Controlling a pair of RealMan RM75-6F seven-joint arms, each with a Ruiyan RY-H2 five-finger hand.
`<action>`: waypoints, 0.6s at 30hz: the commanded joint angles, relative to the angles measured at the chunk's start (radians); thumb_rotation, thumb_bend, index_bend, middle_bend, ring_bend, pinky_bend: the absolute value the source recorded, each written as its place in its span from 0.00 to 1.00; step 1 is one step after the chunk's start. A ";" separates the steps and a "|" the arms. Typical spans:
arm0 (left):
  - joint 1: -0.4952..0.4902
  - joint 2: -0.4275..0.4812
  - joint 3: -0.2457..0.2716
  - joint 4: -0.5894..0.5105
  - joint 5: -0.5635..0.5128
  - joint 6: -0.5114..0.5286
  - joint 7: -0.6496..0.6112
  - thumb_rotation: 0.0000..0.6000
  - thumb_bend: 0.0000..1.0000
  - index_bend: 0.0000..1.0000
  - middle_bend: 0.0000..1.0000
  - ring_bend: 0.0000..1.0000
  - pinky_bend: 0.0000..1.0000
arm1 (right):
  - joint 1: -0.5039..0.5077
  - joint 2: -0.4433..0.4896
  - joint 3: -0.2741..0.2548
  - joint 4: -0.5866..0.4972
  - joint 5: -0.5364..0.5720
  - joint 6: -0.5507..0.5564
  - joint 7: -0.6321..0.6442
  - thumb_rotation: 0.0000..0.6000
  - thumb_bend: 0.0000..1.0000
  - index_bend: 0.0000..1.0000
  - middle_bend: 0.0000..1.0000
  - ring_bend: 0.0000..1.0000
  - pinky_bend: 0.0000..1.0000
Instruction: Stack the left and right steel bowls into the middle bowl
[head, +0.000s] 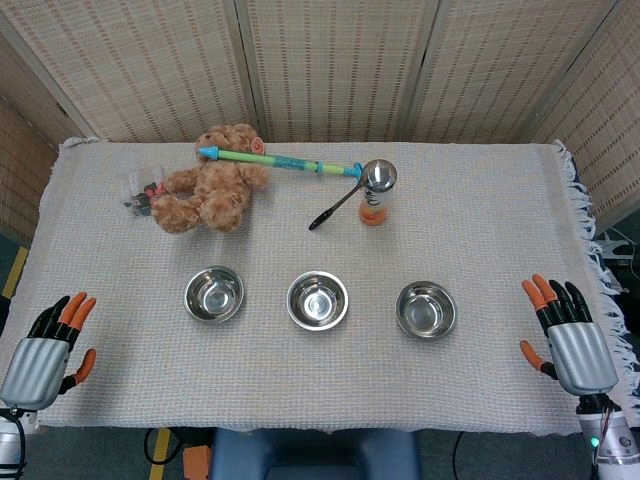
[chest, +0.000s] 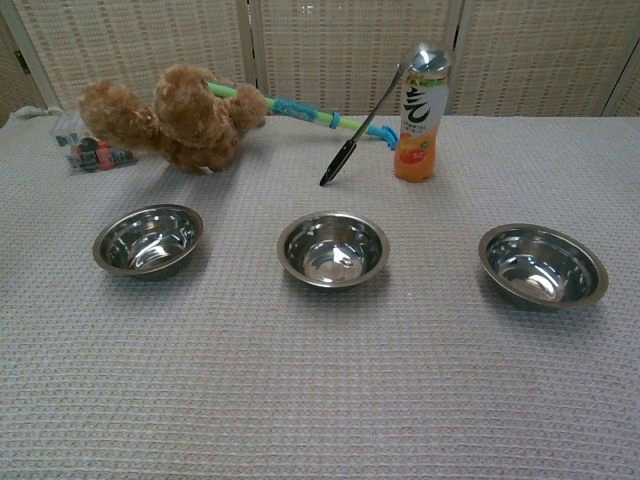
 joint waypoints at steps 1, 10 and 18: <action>-0.008 -0.045 0.015 0.027 0.040 -0.003 -0.003 1.00 0.44 0.00 0.00 0.00 0.13 | -0.007 -0.007 0.000 0.016 -0.009 -0.004 0.026 1.00 0.19 0.00 0.00 0.00 0.00; -0.120 -0.286 -0.002 0.229 0.094 -0.122 0.113 1.00 0.44 0.00 0.00 0.00 0.13 | -0.012 0.002 0.003 0.009 0.008 -0.007 0.029 1.00 0.19 0.00 0.00 0.00 0.00; -0.230 -0.435 -0.059 0.391 -0.001 -0.294 0.180 1.00 0.44 0.00 0.00 0.00 0.12 | -0.015 0.006 0.008 0.006 0.026 -0.010 0.024 1.00 0.19 0.00 0.00 0.00 0.00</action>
